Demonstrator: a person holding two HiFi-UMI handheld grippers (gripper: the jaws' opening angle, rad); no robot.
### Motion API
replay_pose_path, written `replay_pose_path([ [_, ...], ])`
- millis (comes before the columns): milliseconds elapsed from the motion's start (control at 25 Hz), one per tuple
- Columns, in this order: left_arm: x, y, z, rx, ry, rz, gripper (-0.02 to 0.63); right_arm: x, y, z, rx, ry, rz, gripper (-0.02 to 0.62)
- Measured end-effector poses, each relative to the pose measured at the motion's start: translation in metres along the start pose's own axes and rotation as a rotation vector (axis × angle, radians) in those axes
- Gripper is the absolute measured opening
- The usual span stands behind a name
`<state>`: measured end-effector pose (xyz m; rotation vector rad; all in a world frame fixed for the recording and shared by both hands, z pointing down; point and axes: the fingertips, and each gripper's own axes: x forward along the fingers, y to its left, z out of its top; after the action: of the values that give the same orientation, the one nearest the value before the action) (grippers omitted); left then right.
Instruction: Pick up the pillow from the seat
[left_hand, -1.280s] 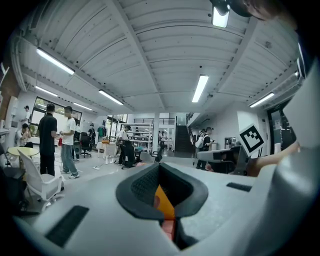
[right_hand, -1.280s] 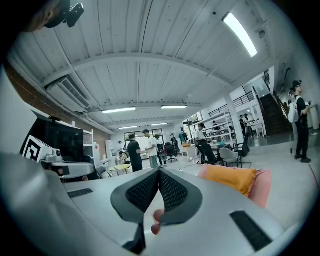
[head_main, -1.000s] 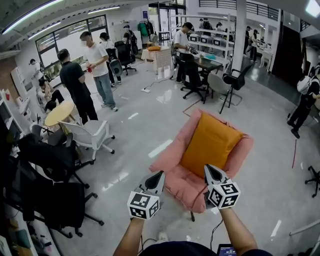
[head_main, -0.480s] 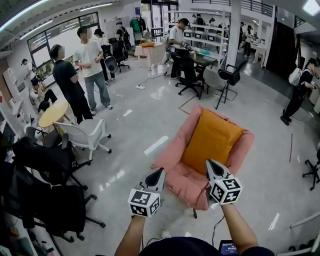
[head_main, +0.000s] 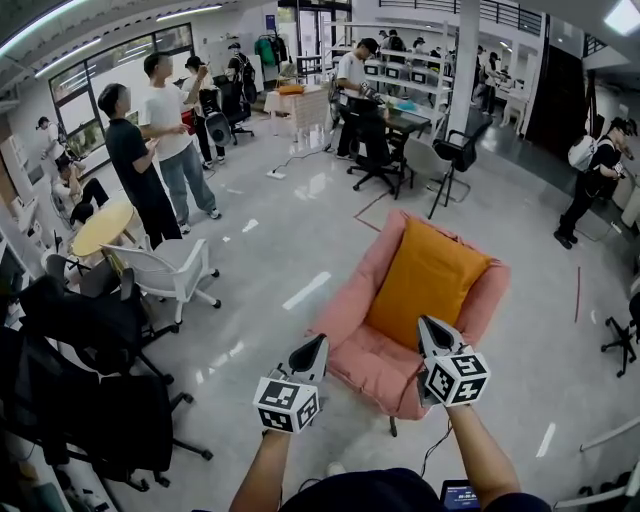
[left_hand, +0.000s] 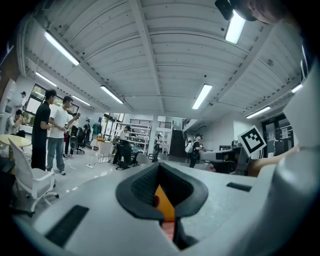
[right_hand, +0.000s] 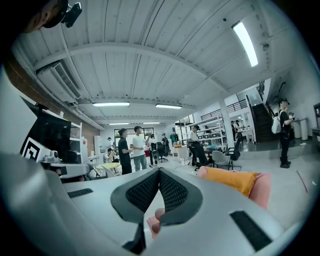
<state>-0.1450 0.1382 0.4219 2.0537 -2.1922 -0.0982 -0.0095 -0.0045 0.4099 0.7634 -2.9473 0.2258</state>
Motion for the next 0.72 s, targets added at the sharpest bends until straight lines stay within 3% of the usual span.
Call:
replay_pose_path([
  [720,0.033,0.015,-0.01,0.006,0.021,-0.029,0.003,0.027,-0.02,-0.006,0.023,0.004,-0.026,0.017],
])
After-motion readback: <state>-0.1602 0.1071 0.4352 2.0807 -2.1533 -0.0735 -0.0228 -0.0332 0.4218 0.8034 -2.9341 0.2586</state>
